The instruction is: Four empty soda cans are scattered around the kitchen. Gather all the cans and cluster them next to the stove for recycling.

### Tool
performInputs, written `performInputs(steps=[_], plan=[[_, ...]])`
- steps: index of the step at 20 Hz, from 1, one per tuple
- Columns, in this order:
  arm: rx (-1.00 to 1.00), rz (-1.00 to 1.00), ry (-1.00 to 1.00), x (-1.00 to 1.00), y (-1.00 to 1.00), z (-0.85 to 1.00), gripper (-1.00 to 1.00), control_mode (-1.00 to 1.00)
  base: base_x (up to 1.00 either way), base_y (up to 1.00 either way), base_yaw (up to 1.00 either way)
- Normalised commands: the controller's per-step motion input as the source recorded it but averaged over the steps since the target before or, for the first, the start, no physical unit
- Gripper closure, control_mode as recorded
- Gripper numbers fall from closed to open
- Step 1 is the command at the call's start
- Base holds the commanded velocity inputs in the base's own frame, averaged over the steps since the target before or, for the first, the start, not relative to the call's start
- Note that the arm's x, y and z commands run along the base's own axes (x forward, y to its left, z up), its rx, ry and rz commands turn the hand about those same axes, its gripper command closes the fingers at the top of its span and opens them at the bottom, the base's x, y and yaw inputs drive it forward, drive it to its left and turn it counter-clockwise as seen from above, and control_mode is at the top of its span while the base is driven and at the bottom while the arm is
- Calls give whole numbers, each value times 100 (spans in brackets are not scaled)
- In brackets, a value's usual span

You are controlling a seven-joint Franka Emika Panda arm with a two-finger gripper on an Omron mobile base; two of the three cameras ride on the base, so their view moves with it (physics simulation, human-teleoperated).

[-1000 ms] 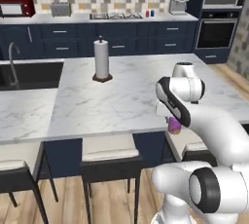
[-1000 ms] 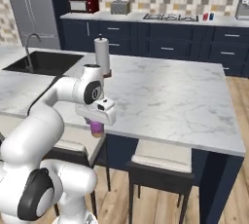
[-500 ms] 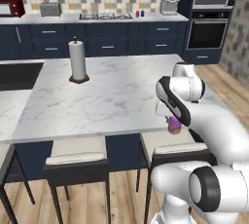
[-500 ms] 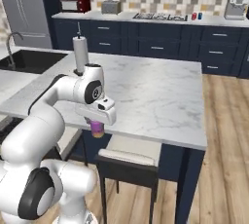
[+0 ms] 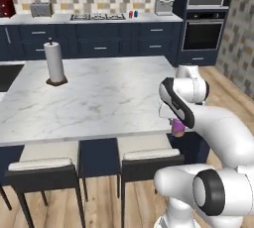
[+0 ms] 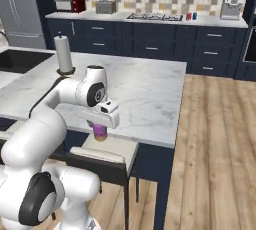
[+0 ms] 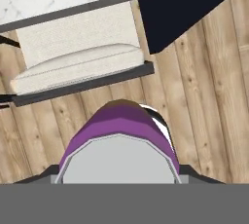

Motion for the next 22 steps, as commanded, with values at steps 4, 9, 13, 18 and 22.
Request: performInputs(steps=[4, 9, 13, 18, 22], plan=[[0, 0, 0, 0, 0, 0, 100, 100, 7, -64, 3], [0, 0, 0, 0, 0, 0, 100, 100, 10, -63, 3], [0, 0, 0, 0, 0, 0, 100, 100, 12, -61, 3], [0, 0, 0, 0, 0, 0, 100, 100, 13, -59, 5], [0, 0, 0, 0, 0, 0, 100, 100, 15, -56, 9]])
